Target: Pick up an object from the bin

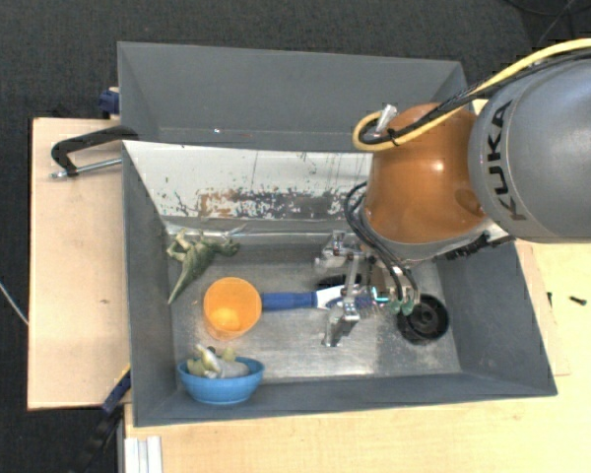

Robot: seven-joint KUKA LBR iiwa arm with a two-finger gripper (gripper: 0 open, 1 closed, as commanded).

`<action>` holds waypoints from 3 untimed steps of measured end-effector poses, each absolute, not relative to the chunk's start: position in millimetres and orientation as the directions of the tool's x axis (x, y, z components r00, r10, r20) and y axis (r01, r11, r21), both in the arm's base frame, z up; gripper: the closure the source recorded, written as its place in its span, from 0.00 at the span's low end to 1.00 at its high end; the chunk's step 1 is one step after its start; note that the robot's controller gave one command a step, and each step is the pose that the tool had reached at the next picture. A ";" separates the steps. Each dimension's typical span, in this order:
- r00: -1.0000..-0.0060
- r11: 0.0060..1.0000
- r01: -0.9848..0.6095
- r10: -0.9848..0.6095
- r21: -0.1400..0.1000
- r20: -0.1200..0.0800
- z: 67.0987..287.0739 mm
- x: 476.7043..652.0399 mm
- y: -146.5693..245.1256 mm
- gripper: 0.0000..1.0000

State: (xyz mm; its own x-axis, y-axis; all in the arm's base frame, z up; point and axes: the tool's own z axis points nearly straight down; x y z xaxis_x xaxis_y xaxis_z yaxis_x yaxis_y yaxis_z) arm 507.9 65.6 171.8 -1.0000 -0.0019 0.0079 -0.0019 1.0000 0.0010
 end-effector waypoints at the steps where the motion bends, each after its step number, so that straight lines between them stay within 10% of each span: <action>1: -0.997 0.997 0.071 0.071 0.003 -0.005 70.0 541.3 62.5 0.00; 2: -0.997 0.997 0.072 0.072 0.005 -0.014 74.9 543.4 62.7 1.00; 3: -0.998 0.998 0.058 0.058 0.003 -0.011 193.6 520.1 57.5 1.00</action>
Offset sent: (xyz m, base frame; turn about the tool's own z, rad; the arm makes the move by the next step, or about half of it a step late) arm 0.0309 -0.0048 -0.1018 0.0739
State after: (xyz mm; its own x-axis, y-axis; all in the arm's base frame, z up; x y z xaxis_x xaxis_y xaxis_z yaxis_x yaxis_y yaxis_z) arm 520.1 57.5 193.6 -0.9983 0.0577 -0.0111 0.0577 0.9983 0.0034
